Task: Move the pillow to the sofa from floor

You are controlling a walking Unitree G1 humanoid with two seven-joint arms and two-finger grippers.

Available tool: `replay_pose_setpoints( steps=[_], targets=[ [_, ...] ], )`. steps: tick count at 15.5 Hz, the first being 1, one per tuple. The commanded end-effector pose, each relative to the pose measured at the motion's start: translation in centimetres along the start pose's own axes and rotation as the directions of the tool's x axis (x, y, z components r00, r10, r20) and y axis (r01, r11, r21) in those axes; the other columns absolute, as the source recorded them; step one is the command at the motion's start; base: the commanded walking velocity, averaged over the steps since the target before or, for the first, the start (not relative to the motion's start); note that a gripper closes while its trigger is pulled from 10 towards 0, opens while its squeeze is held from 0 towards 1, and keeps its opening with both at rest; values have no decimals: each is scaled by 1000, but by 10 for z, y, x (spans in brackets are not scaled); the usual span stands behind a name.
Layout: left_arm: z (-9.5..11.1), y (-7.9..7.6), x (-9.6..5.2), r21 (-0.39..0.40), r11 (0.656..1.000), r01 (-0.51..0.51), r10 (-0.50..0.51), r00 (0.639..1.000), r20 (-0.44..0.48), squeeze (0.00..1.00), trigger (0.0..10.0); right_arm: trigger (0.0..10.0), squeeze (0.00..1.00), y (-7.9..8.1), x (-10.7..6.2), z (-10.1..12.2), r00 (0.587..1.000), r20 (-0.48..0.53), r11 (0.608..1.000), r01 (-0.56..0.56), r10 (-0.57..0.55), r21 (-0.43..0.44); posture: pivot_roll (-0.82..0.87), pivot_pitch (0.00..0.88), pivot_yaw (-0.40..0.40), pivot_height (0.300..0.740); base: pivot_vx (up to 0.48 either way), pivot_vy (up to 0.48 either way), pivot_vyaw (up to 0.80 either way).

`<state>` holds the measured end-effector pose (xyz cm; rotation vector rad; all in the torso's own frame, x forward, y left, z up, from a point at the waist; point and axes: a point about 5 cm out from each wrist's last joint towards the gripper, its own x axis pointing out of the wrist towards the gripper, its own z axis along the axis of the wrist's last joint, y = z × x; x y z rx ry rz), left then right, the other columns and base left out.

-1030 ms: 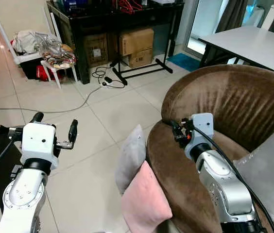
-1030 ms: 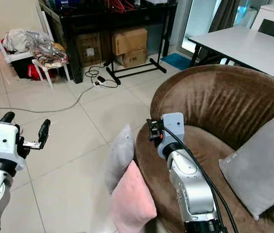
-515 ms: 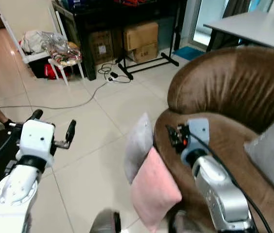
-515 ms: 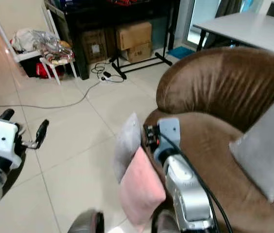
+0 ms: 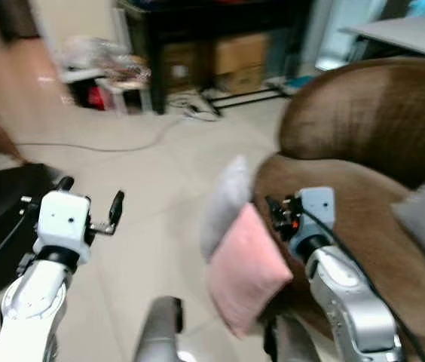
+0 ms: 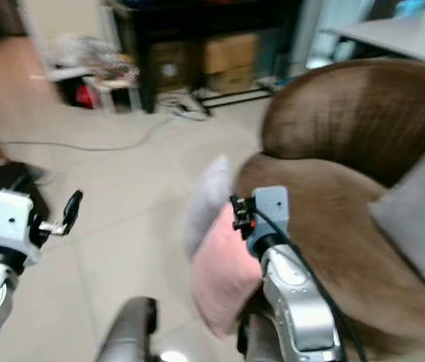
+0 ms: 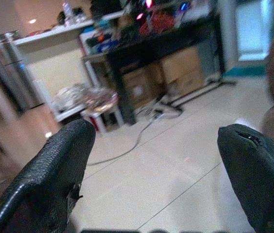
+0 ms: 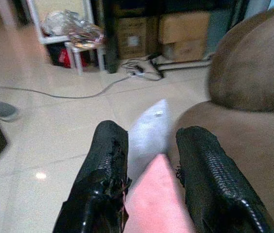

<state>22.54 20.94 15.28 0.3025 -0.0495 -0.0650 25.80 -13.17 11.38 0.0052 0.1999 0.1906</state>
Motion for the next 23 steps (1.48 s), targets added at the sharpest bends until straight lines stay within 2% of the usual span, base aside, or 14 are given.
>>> replay_pose_setpoints(
  steps=[1, 18, 20, 23],
  targets=[
    [0, -3, -4, -14, 1000, -2, 2, 1000, 3, 0, 10000, 10000, 0, -2, 1, 2, 1000, -2, 1000, -6, 6, -9, -44, 0, 7, 612, 259, 0, 0],
    [0, 0, -7, 4, 1000, 2, -2, 1000, 7, 0, 10000, 10000, 0, 1, 6, 3, 1000, -2, 1000, -20, 20, -5, -14, 0, -3, 612, 293, 0, 0],
    [0, 0, -7, 7, 1000, 2, -2, 1000, 7, 0, 10000, 10000, 0, 3, 6, 4, 999, -1, 998, -45, 45, -53, -13, 0, -4, 612, 292, 0, 0],
    [0, 0, -7, 10, 1000, 4, -5, 1000, 7, 0, 10000, 10000, 0, 4, 7, 3, 999, -7, 996, -51, 51, -68, -12, 0, -4, 612, 294, 0, 698]
  ],
)
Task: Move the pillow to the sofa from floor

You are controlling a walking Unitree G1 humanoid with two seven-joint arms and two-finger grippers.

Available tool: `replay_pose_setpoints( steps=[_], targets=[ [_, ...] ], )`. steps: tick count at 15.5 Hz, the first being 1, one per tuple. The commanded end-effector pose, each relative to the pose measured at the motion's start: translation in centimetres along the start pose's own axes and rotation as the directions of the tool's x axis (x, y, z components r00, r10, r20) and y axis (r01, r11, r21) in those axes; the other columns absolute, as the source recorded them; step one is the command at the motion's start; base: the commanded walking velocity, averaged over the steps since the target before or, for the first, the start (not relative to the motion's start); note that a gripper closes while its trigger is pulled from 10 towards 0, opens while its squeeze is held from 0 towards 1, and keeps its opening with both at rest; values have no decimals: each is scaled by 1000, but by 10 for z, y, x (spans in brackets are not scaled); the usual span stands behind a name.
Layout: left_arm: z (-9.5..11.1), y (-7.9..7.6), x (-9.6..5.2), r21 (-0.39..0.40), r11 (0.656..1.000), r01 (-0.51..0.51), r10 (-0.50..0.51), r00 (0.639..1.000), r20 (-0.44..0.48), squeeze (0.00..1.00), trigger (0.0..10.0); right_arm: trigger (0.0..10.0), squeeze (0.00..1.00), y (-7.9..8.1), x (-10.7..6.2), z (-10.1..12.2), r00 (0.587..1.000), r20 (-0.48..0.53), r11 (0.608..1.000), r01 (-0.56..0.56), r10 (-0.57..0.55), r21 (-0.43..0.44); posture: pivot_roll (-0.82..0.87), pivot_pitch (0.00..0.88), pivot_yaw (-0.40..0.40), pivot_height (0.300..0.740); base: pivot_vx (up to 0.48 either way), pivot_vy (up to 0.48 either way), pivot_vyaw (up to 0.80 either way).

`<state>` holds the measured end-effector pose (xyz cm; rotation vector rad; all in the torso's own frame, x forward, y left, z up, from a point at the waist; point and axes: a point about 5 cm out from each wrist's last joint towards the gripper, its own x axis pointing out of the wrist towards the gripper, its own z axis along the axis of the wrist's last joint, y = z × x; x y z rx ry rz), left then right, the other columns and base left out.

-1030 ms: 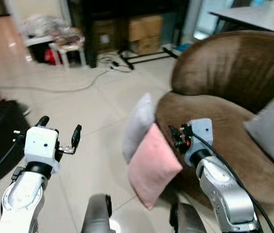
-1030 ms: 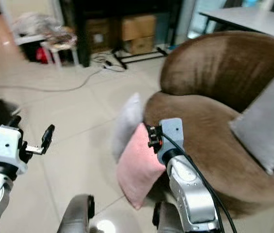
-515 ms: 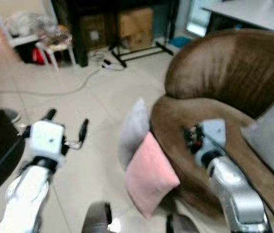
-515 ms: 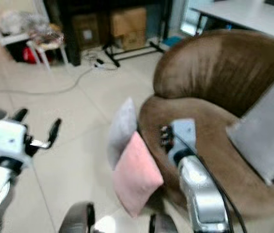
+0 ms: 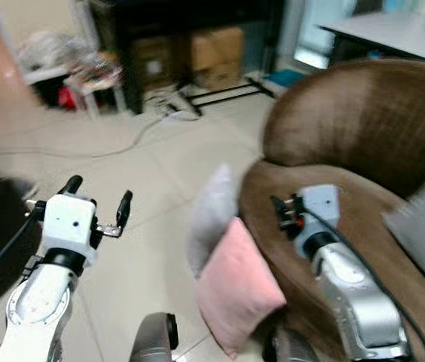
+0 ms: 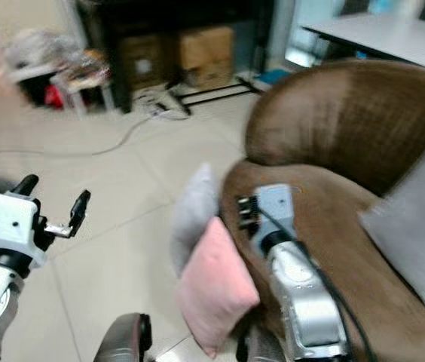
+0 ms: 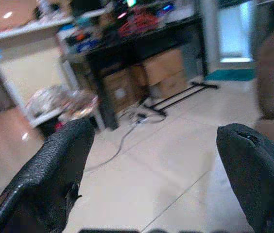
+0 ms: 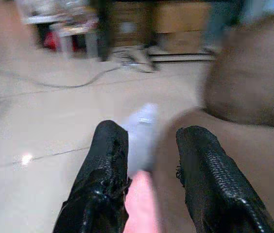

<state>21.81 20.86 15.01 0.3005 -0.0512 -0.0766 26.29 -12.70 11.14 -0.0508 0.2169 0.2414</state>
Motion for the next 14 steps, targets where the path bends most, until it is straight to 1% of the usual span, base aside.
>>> replay_pose_setpoints(
  steps=[1, 2, 3, 9, 12, 13, 14],
  targets=[
    [2, 2, 1, 13, 1000, -6, 6, 1000, 3, 0, 10000, 10000, 0, 0, 1, 4, 1000, 17, 1000, -6, 6, -9, -12, 0, -4, 612, 296, 0, 800],
    [1, 2, 1, 15, 1000, -5, 5, 1000, 2, 0, 10000, 10000, 0, 0, 1, 4, 1000, 15, 1000, -6, 6, -7, -12, 0, -4, 612, 292, 0, 800],
    [1, 2, 1, 17, 1000, -5, 5, 1000, 2, 0, 10000, 10000, 0, -2, 1, 3, 1000, 12, 1000, 7, -8, 8, -11, 0, -3, 612, 296, 0, 0],
    [1, 2, 2, 28, 1000, -10, 10, 1000, 2, 0, 10000, 10000, 0, -4, 1, 3, 1000, 16, 1000, 9, -9, 7, -11, 0, -2, 612, 283, 0, 0],
    [-1, 2, 3, 28, 999, -18, 18, 1000, -11, 0, 10000, 10000, 0, -5, 3, 2, 1000, 9, 1000, 3, -3, 6, -10, 0, -3, 612, 0, 0, 0],
    [-3, 1, 2, 35, 999, -11, 12, 1000, -25, 0, 10000, 10000, 0, -4, 4, -1, 1000, -17, 1000, -12, 12, 9, -9, 0, -4, 612, 0, 0, 0],
    [-5, 1, 1, 45, 999, -4, 5, 999, -37, 0, 10000, 10000, 0, -4, 4, -2, 1000, -22, 1000, -16, 17, 15, -8, 0, -7, 602, 0, 0, 0]
  ],
)
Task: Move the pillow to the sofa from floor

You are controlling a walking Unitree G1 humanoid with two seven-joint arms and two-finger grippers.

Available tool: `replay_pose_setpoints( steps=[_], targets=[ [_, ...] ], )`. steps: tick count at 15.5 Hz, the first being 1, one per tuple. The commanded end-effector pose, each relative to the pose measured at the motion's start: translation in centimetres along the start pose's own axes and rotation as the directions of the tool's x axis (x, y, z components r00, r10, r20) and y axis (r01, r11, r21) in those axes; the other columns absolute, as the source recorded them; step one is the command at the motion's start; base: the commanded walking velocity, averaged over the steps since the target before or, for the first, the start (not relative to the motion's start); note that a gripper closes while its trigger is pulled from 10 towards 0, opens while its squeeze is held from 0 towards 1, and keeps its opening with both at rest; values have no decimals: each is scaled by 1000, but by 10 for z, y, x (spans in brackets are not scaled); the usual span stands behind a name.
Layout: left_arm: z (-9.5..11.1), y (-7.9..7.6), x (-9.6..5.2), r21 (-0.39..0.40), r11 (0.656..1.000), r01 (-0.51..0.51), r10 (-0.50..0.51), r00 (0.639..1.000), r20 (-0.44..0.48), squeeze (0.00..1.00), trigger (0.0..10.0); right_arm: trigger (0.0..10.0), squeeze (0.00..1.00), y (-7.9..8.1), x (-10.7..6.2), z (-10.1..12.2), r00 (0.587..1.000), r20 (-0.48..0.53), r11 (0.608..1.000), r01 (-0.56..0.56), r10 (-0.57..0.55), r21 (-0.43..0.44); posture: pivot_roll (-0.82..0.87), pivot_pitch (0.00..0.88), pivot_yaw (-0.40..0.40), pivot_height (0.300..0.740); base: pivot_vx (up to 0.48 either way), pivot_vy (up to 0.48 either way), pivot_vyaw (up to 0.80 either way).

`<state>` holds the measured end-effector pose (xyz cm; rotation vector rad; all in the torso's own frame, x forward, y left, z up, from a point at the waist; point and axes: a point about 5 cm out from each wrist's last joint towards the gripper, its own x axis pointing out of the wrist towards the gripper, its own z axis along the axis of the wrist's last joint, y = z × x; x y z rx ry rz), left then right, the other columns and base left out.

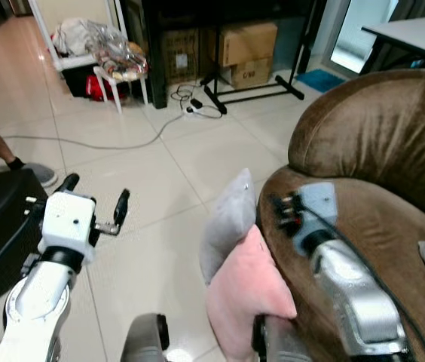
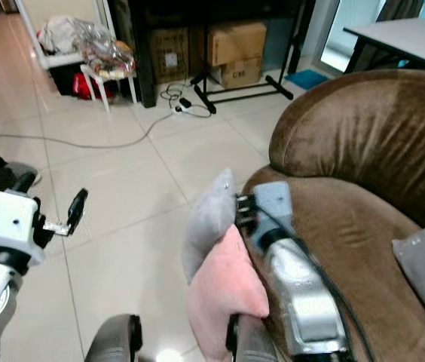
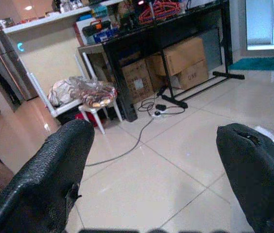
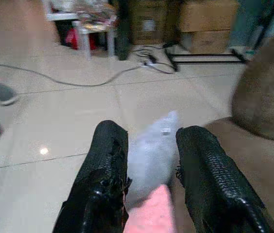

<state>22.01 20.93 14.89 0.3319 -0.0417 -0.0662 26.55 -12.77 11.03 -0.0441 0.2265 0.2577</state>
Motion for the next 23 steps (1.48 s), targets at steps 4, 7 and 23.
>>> replay_pose_setpoints(
  steps=[4, 7, 23],
  targets=[
    [-7, 0, -2, 36, 999, 12, -10, 999, -42, 0, 10000, 10000, 0, -4, 1, -2, 1000, -18, 1000, 0, 0, 12, -10, 0, -10, 572, 0, 0, 0],
    [-8, 1, -4, 38, 999, 2, -1, 999, -44, 0, 10000, 10000, 0, -4, 0, -4, 999, -34, 1000, -1, 2, 17, -9, 0, -15, 542, 0, 0, 0],
    [-8, 3, -19, -21, 999, -40, 39, 998, -52, 0, 10000, 10000, 0, 1, 9, 0, 999, -40, 999, -38, 36, -37, 24, 0, -72, 482, 0, 0, 50]
  ],
)
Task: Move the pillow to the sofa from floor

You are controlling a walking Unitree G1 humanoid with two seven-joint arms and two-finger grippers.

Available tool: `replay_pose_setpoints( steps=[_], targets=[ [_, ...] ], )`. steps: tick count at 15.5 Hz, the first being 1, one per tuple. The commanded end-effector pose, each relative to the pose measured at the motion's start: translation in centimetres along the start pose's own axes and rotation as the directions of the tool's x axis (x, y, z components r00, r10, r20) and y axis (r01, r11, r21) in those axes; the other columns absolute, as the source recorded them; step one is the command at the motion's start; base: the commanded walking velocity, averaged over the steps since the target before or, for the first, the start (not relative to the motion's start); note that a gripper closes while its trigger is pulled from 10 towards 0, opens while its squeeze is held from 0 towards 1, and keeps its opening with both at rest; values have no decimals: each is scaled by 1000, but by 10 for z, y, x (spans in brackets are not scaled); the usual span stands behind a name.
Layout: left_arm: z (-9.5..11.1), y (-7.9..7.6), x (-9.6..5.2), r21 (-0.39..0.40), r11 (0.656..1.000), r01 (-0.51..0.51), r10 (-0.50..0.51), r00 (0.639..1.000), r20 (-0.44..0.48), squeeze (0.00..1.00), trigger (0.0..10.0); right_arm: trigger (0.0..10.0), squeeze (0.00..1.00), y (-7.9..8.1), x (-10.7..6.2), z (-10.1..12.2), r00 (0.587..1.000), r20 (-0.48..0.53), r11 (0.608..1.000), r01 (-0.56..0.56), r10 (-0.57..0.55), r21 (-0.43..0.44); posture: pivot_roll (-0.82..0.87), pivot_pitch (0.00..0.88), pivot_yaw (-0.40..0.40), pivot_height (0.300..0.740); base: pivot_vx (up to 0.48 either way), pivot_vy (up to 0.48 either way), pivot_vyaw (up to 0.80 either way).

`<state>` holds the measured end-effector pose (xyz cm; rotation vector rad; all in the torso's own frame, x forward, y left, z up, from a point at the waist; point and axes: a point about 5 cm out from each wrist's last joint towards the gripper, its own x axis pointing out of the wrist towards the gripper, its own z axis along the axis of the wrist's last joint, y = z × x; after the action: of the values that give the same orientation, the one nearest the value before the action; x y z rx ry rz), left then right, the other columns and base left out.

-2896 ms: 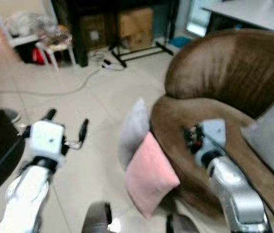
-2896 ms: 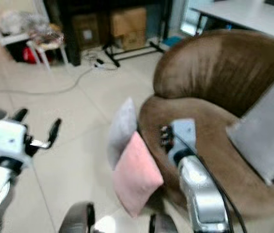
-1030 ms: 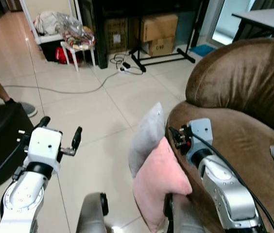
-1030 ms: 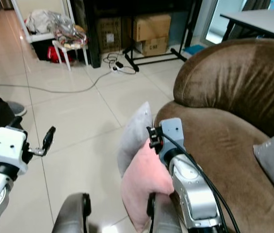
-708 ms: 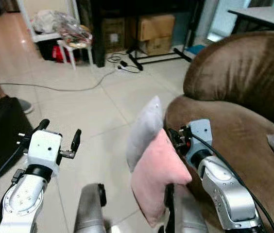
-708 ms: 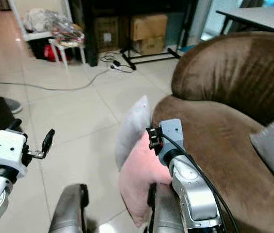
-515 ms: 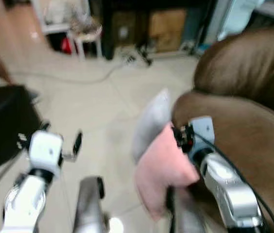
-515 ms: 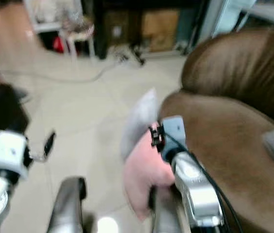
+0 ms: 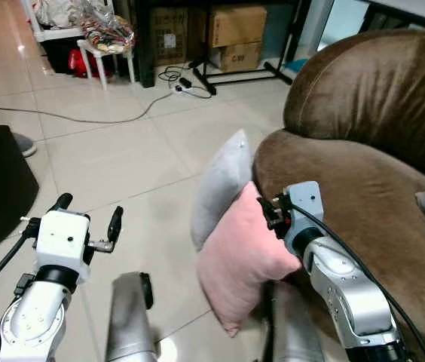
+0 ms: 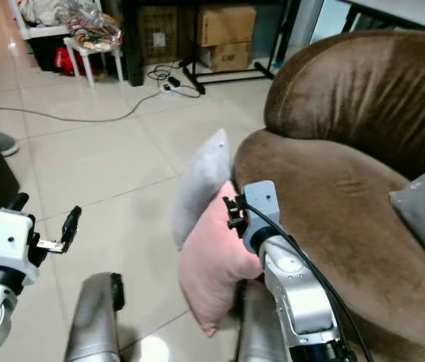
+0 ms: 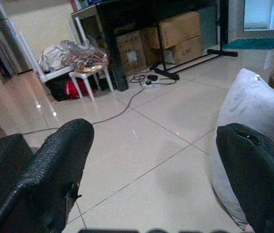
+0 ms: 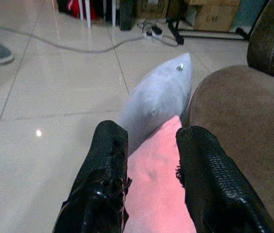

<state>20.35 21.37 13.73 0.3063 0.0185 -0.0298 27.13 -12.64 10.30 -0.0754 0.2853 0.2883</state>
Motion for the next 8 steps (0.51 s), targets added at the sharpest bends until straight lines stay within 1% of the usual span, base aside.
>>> replay_pose_setpoints(
  steps=[1, 2, 3, 5, 7, 8],
  targets=[
    [4, 3, -1, 5, 1000, -15, 15, 1000, 13, 0, 10000, 10000, 0, 1, 2, 6, 1000, 23, 1000, -1, 1, -2, 24, 0, -72, 482, 0, 0, 800],
    [4, 3, -1, 5, 1000, -15, 15, 1000, 13, 0, 10000, 10000, 0, 1, 2, 6, 1000, 24, 1000, 5, -5, 2, 24, 0, -72, 482, 0, 0, 800],
    [4, 3, -1, 7, 1000, -15, 15, 1000, 13, 0, 10000, 10000, 0, -1, 3, 6, 1000, 26, 1000, 16, -16, 26, 24, 0, -71, 482, 0, 0, 0],
    [3, 4, 0, 32, 999, -27, 27, 1000, 1, 0, 10000, 10000, 0, -2, 3, 6, 1000, 23, 1000, 13, -13, 20, 22, 0, -70, 482, 0, 0, 0],
    [3, 3, 0, 29, 999, -25, 25, 1000, 4, 0, 10000, 10000, 0, -1, 3, 4, 1000, 17, 1000, 3, -4, 24, 22, 0, -70, 482, 0, 0, 0],
    [2, 2, 1, 32, 999, -24, 24, 1000, 2, 0, 10000, 10000, 0, 1, 3, 5, 1000, 19, 999, -21, 21, 27, 19, 0, -67, 482, 0, 0, 0]
  ],
)
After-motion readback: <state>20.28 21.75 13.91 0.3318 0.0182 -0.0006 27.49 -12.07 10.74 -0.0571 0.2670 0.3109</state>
